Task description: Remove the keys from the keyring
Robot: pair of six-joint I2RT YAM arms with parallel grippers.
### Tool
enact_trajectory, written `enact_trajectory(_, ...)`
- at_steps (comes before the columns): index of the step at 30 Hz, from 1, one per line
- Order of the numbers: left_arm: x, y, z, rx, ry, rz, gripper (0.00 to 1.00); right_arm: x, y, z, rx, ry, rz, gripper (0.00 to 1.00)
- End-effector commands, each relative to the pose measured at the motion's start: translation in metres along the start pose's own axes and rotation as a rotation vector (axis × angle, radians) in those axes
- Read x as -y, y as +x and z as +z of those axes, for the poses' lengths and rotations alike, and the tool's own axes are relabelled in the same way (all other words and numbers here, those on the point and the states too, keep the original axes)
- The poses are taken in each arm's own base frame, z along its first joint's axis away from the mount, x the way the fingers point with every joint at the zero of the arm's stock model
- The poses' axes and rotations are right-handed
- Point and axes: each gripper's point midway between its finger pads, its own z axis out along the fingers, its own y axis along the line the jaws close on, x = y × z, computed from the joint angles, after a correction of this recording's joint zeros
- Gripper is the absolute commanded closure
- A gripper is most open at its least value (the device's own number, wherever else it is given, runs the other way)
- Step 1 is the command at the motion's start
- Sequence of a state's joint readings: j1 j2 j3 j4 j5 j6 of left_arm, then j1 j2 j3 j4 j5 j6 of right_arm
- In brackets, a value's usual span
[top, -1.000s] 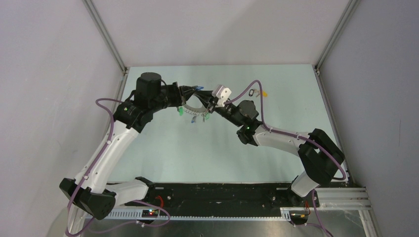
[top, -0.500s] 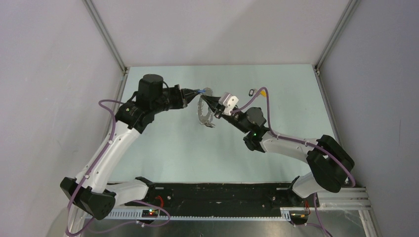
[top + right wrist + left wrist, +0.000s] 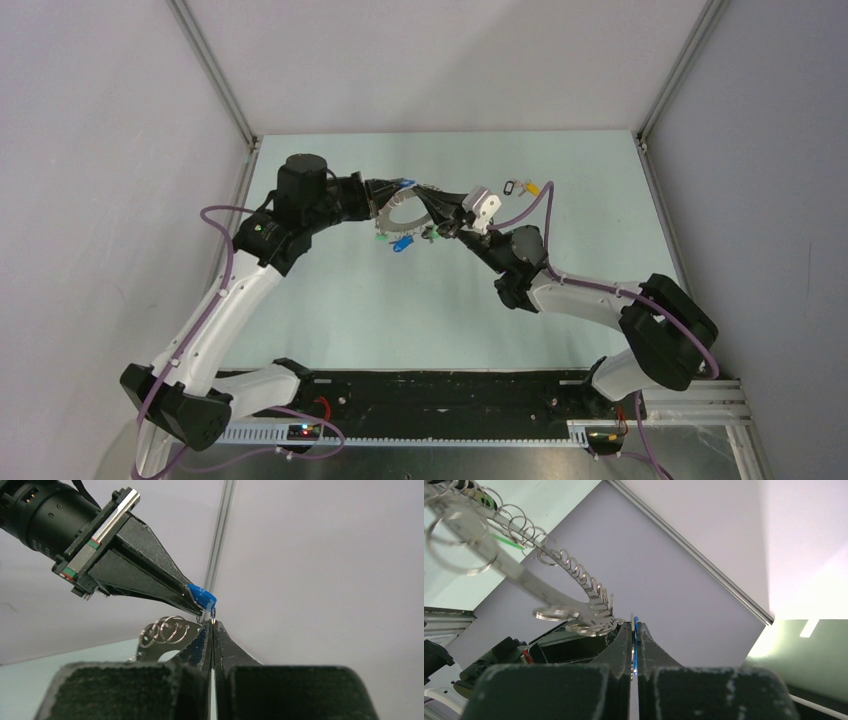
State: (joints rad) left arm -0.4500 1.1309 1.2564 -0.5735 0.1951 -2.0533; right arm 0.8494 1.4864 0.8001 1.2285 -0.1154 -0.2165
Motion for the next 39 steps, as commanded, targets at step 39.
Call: enact_trajectory(39, 0.040, 0.015, -0.029, -0.010, 0.139, 0.044, 1.00, -0.010, -0.010, 0.017, -0.008, -0.138, 0.094, 0.61)
